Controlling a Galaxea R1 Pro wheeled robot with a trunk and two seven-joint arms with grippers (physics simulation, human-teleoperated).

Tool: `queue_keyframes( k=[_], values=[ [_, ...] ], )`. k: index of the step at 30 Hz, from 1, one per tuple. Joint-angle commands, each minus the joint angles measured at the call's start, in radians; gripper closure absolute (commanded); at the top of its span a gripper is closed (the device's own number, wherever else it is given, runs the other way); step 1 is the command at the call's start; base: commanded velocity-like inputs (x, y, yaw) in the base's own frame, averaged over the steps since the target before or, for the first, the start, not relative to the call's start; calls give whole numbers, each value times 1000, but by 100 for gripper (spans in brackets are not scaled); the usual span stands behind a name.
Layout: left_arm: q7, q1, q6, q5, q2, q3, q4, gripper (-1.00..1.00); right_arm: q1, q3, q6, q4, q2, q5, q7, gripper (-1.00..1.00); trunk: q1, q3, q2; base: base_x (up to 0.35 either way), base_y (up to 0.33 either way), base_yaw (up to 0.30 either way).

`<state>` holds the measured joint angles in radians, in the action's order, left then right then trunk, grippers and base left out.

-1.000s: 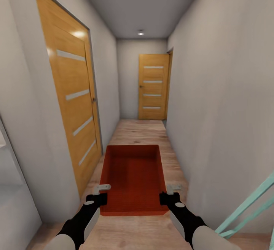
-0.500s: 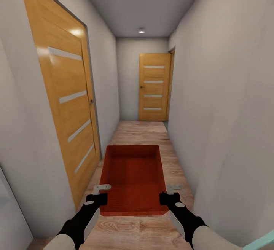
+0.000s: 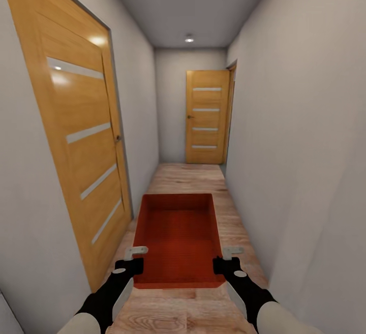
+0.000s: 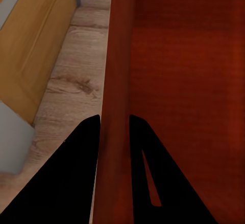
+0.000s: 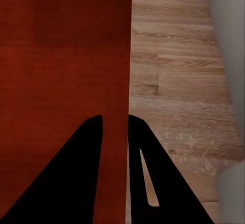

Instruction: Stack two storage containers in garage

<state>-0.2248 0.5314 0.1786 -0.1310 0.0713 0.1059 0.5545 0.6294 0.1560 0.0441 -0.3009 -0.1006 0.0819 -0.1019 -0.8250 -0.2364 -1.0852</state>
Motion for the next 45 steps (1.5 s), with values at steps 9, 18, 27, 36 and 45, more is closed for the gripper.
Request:
queue_keyframes(
  k=[9, 18, 27, 36, 45],
  values=[
    [-16, 1, -2, 13, -15, -12, 5, 100, 1, -18, 4, 3, 18, 13, -9, 100, -1, -1, -1, 326, 0, 0],
    [-16, 1, -2, 13, -15, -12, 5, 100, 1, -18, 6, 3, 18, 13, -8, 100, -1, -1, -1, 326, 0, 0],
    [-16, 1, -1, 13, -15, -12, 5, 100, 1, -18, 5, 3, 18, 13, -9, 100, -1, -1, -1, 326, 0, 0],
    [-16, 1, 3, 13, -15, -14, 5, 100, 1, -18, 5, 3, 17, 13, -9, 100, -1, -1, -1, 326, 56, 0],
    [-16, 1, 3, 13, -15, -13, 5, 100, 1, -18, 5, 3, 16, 13, -8, 100, -1, -1, -1, 326, 99, 0]
  ],
)
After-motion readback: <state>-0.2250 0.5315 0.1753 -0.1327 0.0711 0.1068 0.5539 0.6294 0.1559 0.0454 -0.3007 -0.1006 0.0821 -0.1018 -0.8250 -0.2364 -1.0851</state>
